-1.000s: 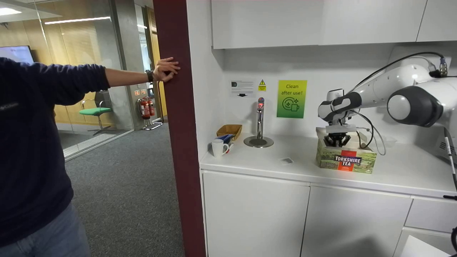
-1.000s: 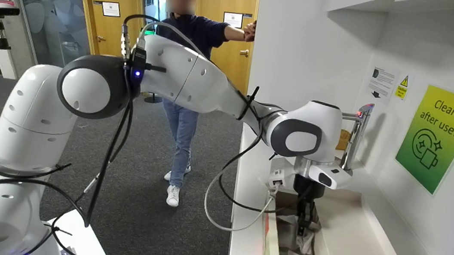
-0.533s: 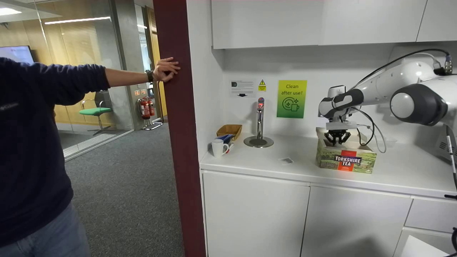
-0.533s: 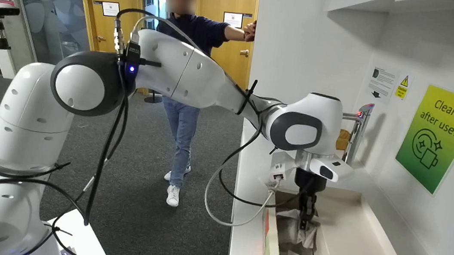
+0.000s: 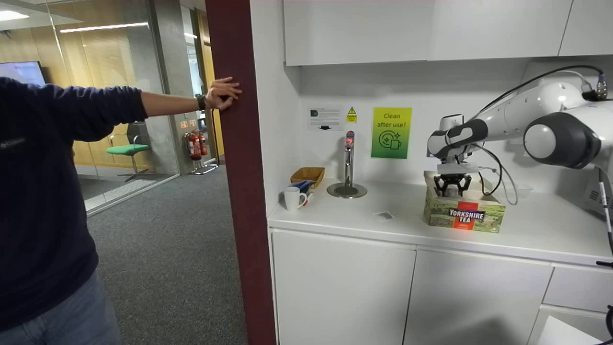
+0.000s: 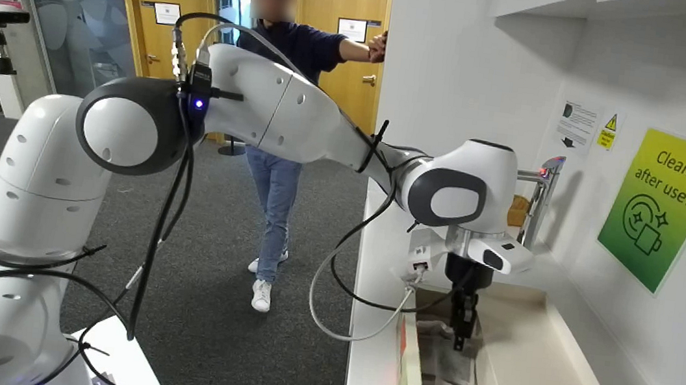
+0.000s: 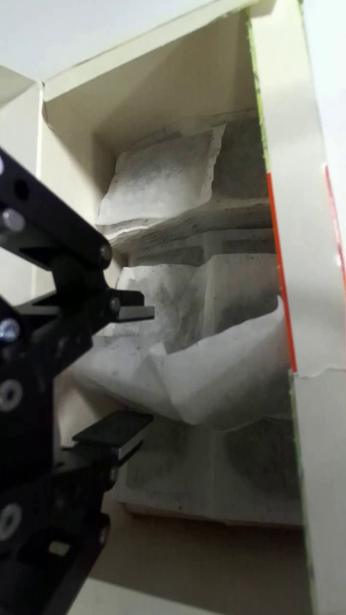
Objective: Put some tea bags on the counter
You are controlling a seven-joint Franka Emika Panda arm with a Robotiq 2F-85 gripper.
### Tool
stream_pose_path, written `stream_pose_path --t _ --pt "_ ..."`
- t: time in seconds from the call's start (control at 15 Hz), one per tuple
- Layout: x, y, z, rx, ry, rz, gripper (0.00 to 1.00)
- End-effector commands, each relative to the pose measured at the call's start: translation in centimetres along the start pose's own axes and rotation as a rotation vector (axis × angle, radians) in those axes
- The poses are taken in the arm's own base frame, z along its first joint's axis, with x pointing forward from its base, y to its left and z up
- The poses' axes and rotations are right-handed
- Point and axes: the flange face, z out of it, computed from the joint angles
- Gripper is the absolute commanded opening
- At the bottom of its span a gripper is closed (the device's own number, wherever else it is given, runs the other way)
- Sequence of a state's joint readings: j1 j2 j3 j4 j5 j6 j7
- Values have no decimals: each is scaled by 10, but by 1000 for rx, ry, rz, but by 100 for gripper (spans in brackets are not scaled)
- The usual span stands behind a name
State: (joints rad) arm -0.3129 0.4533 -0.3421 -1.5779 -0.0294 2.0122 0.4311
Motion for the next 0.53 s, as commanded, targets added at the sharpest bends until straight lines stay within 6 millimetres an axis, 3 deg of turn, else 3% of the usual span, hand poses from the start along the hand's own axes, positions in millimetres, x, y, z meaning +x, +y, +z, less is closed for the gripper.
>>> stream_pose_path --t 0.0,0.07,0.2,0.47 --pt "-1 3 -14 22 4 2 87" --pt "-1 3 -13 23 3 0 46" --pt "-1 3 -14 24 3 -1 50" --pt "-1 3 -14 27 0 2 21"
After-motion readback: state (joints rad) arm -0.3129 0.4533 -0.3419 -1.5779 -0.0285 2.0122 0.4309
